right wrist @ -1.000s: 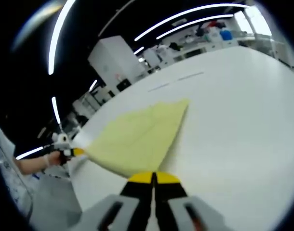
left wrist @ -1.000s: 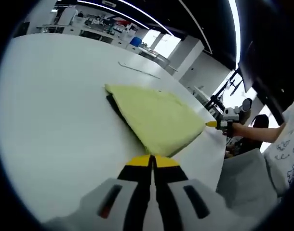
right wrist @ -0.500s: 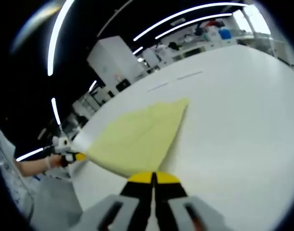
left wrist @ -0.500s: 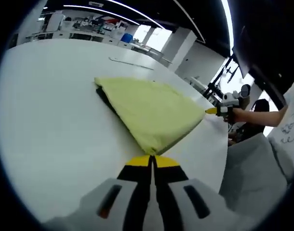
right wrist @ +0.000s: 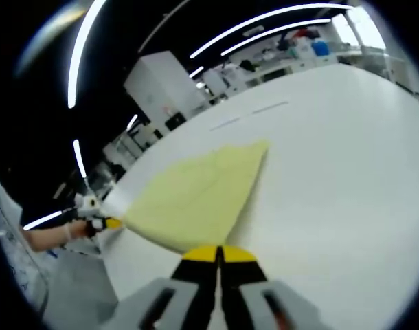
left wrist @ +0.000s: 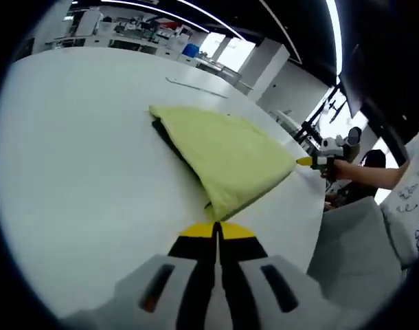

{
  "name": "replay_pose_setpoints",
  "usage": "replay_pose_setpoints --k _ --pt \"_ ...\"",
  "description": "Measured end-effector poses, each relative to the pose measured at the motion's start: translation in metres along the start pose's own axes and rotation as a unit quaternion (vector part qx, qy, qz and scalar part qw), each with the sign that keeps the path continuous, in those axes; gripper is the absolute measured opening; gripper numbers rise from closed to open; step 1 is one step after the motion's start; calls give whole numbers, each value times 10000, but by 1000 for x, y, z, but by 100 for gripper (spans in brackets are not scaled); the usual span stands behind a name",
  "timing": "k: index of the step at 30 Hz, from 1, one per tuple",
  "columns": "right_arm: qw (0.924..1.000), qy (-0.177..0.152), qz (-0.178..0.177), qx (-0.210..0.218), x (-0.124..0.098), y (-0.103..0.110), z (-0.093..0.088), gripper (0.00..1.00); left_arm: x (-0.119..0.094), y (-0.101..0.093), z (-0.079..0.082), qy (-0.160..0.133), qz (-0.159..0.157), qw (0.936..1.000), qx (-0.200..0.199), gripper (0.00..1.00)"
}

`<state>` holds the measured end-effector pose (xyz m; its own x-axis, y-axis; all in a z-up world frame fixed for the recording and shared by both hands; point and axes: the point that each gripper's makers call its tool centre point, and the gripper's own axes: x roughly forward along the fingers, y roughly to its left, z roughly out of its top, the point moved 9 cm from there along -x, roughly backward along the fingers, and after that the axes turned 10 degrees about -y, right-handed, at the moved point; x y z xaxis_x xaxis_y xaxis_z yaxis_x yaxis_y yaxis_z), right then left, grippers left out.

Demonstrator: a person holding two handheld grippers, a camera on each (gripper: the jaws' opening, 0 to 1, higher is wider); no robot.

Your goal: Fold the garment on the visible template until the final outline fits inside the template.

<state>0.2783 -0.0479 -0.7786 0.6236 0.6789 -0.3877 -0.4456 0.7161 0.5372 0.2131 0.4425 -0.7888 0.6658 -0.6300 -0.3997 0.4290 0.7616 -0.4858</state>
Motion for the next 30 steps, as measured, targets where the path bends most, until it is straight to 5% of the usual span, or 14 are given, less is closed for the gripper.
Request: replay_pose_setpoints --k 2,7,11,14,30 --pt "10000 3 2 28 0 0 -1 0 1 0 0 -113 108 9992 359 0" --pt "10000 3 8 76 1 -2 -1 0 8 -6 1 -160 82 9991 381 1" --pt "10000 6 9 70 1 -2 -1 0 15 -3 4 -261 22 9992 291 14" --pt "10000 14 2 92 2 -1 -2 0 17 -5 4 -266 -2 9994 204 0" --pt "9991 347 227 23 -22 12 -26 0 -6 -23 -17 -48 136 9999 -72 0"
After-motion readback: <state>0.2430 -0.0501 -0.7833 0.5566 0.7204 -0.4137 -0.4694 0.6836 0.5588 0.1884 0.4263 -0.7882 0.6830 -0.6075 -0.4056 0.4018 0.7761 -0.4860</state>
